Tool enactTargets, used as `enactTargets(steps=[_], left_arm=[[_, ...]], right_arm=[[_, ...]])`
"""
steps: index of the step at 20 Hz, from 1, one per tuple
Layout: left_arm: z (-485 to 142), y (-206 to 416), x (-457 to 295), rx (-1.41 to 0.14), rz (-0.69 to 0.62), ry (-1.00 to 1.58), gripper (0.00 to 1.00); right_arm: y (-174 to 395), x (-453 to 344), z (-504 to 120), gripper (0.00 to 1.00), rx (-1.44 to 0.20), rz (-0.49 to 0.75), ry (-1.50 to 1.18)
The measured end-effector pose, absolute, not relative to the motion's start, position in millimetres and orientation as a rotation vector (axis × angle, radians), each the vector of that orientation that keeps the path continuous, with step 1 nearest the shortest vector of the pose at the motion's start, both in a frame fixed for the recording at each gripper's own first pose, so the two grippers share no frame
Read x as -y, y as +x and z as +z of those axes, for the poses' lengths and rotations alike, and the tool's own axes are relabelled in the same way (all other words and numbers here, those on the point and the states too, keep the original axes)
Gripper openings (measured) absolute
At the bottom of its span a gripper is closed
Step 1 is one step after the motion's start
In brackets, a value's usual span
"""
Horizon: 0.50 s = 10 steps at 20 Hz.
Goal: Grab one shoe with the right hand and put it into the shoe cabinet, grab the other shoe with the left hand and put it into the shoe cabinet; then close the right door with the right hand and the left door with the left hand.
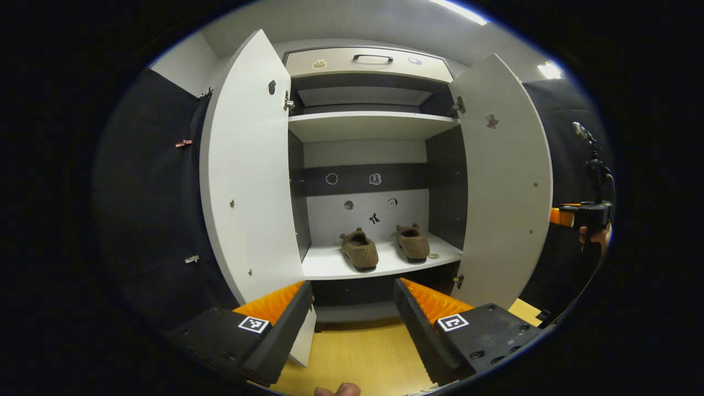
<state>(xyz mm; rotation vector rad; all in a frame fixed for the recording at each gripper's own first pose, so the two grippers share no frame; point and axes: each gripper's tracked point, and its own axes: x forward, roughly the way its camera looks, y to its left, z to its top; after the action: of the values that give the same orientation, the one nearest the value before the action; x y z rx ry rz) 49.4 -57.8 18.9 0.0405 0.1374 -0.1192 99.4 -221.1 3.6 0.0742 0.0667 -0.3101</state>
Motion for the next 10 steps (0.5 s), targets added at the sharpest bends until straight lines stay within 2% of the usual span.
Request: enactTargets(steps=[5, 10], left_arm=[[10, 39, 34, -0.139, -0.120, 0.082, 0.95], [13, 24, -1, -0.134, -0.076, 0.059, 0.95]], right_arm=[[98, 178, 1, 0.97, -0.061, -0.276, 0.105], [109, 99, 0, 0.97, -0.064, -0.147, 0.102]])
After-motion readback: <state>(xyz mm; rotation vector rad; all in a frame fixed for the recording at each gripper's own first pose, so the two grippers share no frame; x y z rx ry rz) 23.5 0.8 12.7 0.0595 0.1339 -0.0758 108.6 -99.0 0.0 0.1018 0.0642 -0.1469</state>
